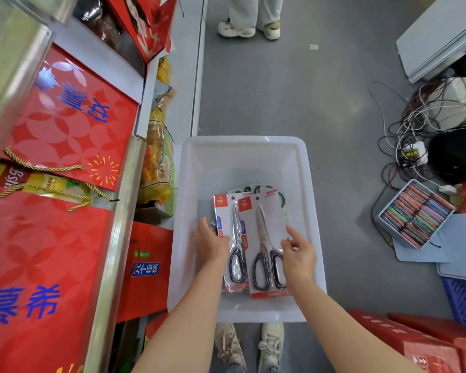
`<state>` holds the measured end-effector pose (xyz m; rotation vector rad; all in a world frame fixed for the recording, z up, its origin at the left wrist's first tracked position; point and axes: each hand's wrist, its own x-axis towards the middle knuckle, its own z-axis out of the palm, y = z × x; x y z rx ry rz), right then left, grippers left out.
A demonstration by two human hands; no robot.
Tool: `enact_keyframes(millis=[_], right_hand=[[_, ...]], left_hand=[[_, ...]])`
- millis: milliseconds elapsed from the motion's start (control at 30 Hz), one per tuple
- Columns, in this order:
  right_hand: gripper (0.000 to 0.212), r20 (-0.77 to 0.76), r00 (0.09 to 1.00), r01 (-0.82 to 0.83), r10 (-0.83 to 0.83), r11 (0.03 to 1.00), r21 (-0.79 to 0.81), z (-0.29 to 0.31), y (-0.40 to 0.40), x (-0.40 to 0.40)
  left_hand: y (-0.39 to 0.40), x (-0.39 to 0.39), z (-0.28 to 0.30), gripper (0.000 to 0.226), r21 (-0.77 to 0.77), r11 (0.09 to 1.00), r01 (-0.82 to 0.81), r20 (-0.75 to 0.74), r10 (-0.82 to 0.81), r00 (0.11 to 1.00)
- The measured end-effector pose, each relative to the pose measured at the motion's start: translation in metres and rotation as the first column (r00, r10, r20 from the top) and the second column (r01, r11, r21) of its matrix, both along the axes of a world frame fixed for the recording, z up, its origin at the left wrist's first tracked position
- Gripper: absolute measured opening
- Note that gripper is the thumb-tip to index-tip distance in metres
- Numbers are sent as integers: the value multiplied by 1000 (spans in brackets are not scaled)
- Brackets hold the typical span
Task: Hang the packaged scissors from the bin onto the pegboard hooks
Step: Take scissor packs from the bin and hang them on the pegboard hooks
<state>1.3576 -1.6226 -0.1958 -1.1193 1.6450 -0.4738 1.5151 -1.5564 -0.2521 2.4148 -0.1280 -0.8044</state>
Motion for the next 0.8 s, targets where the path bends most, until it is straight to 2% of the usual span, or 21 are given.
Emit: enact_keyframes(millis=[33, 133, 200, 300, 400, 567, 733, 800], right_hand=[[39, -2, 1000, 7, -7, 1000, -12, 2, 1, -1], [40, 0, 999, 39, -39, 999, -26, 10, 2, -3], [41, 23, 998, 61, -60, 998, -34, 21, 2, -2], [40, 119, 987, 115, -109, 993, -41, 46, 0, 4], [41, 232, 964, 147, -130, 988, -55, 79, -3, 14], [42, 374, 925, 122, -69, 985, -120, 146, -3, 47], [41, 491, 871, 86, 16, 979, -185, 218, -2, 76], [41, 535, 842, 58, 70, 974, -218, 247, -1, 82]], left_hand=[[0, -2, 1, 71, -12, 1000, -8, 13, 8, 1000], [2, -3, 18, 27, -92, 996, -18, 35, 21, 999], [7, 0, 33, 13, -155, 987, -32, 59, 41, 997], [16, 11, 55, 7, -199, 979, -35, 109, 58, 992], [21, 23, 90, 5, -353, 934, -59, 105, 102, 989], [26, 46, 173, 10, -536, 839, -94, 180, 222, 958], [37, 68, 256, 10, -677, 724, -133, 238, 386, 891], [45, 75, 282, 4, -722, 680, -127, 247, 426, 870]])
